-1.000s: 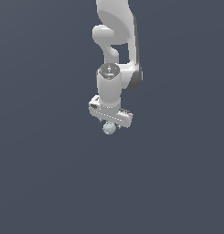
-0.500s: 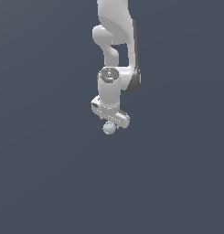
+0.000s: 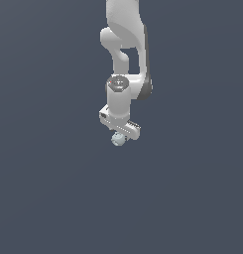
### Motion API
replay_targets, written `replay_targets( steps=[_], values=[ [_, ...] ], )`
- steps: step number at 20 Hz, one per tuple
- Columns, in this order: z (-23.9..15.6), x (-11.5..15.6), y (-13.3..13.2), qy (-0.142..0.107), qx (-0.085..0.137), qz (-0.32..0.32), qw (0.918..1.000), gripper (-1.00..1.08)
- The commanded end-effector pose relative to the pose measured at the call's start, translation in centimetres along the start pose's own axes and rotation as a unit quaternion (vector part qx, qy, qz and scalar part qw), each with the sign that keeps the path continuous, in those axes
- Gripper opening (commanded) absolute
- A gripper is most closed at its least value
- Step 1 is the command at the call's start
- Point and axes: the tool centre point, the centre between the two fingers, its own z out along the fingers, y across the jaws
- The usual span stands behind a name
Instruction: Pick up the object and move it to a goal position.
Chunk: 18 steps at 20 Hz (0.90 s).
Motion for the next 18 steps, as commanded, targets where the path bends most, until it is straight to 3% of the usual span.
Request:
replay_targets(
  steps=[1, 12, 13, 18],
  values=[
    [0.9, -0.1, 0.0, 0.0, 0.0, 0.0, 1.0, 1.0],
    [4.3, -0.1, 0.1, 0.0, 0.0, 0.002, 1.0, 1.0],
    [4.3, -0.1, 0.1, 0.0, 0.0, 0.002, 1.0, -1.0],
    [4.3, -0.1, 0.1, 0.0, 0.0, 0.002, 1.0, -1.0]
  ],
)
